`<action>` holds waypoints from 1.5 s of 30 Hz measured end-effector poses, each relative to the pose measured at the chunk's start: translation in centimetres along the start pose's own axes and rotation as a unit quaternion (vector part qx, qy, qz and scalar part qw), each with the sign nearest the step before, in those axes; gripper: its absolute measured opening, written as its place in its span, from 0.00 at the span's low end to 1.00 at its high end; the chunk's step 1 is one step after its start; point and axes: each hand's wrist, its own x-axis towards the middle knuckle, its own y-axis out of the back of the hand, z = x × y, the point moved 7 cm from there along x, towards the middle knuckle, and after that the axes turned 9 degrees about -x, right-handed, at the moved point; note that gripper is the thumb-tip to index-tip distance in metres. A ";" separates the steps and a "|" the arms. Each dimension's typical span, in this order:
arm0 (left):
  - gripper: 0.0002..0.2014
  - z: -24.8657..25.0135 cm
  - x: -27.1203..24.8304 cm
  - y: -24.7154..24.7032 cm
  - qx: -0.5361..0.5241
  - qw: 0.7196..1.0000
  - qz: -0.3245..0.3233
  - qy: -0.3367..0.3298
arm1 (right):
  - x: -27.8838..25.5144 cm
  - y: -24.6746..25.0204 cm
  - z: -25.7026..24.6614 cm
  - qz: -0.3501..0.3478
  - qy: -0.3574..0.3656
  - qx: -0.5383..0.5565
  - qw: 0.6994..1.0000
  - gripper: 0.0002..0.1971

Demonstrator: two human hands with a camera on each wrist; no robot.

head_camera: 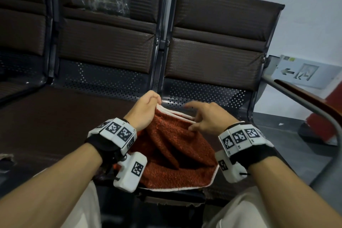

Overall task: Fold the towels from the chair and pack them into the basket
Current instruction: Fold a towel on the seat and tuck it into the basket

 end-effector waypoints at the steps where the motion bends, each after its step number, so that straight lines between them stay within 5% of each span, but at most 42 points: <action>1: 0.16 0.1 -0.2 -0.2 0.014 1.000 -0.024 -0.002 | -0.1 0.0 0.1 -0.005 -0.005 -0.009 1.000 0.22; 4: 0.30 0.7 -1.0 -0.7 0.093 0.989 -0.115 -0.014 | -0.6 0.7 1.2 0.032 -0.033 0.027 0.999 0.06; 8: 0.17 1.7 -1.8 -0.8 0.161 0.970 -0.178 -0.035 | -1.6 1.9 1.8 0.141 -0.045 0.080 0.986 0.02; 15: 0.04 5.9 -2.5 2.0 0.185 0.980 -0.046 -0.066 | -3.1 4.3 1.3 0.209 -0.108 0.235 0.943 0.09; 18: 0.05 8.6 -2.3 3.2 0.220 0.972 -0.033 -0.071 | -4.3 8.2 0.3 0.248 -0.100 0.218 0.939 0.06; 24: 0.05 17.1 -1.3 6.2 0.192 0.962 0.062 -0.187 | -5.7 17.6 -1.5 0.397 -0.063 0.224 0.888 0.03; 30: 0.06 16.5 3.1 5.6 0.223 0.966 0.056 -0.115 | -2.8 18.5 0.2 0.385 -0.096 0.190 0.898 0.08; 37: 0.08 17.9 8.4 3.3 0.199 0.964 0.078 -0.157 | 0.0 19.1 3.8 0.433 -0.118 0.217 0.867 0.07; 41: 0.06 18.7 7.6 1.7 0.129 0.965 0.086 -0.210 | -1.2 17.1 4.6 0.438 -0.090 0.275 0.851 0.03; 45: 0.05 15.2 3.8 0.3 0.073 0.980 0.053 -0.178 | -3.6 12.5 4.5 0.393 -0.078 0.308 0.863 0.02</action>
